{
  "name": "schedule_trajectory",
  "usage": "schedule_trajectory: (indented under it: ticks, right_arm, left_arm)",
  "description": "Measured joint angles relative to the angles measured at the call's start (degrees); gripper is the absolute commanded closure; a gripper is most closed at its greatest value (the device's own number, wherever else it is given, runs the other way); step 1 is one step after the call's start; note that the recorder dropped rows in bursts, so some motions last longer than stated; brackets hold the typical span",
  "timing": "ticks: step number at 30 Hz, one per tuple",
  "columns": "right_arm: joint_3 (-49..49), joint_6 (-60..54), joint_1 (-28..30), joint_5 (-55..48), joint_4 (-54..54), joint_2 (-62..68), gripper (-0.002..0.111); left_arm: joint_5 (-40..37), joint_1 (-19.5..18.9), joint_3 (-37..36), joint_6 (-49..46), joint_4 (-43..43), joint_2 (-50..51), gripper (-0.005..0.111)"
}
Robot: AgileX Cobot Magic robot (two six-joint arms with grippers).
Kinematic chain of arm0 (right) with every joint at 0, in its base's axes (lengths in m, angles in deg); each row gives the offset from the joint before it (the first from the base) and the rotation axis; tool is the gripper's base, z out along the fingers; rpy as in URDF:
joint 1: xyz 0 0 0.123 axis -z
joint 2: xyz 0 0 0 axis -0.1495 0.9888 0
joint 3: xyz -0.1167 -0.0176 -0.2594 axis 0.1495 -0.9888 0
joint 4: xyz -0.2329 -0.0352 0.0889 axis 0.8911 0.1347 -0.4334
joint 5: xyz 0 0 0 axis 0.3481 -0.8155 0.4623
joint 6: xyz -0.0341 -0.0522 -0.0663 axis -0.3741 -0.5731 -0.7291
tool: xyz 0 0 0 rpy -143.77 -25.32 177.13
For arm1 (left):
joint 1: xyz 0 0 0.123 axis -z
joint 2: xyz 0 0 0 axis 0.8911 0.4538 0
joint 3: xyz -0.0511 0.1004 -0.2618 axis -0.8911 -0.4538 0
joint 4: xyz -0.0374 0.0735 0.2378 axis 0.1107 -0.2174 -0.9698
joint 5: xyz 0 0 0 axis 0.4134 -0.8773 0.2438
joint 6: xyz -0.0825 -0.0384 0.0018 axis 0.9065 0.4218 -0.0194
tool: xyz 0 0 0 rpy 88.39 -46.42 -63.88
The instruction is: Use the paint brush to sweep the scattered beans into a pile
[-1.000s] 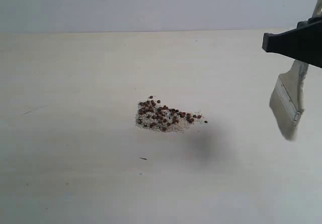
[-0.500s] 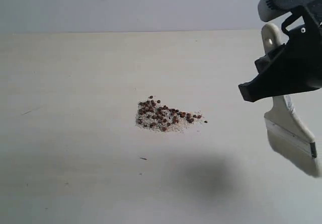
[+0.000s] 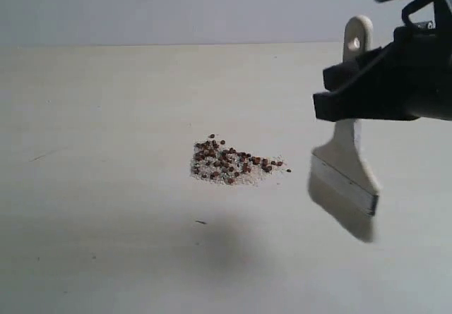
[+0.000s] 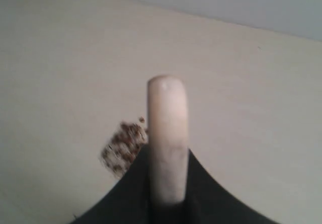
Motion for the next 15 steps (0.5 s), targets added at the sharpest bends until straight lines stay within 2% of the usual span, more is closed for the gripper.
schedule_trajectory:
  ticks: [10,15]
  right_arm:
    - [-8.21,0.12,9.56,19.87,-6.65,-1.03,0.108]
    - [-9.54,-9.73,12.95,24.66,-14.52,-1.03,0.108]
  left_arm:
    - [0.00,0.00,0.00,0.00,0.00,0.00,0.107]
    - [0.00,0.00,0.00,0.00,0.00,0.00,0.107]
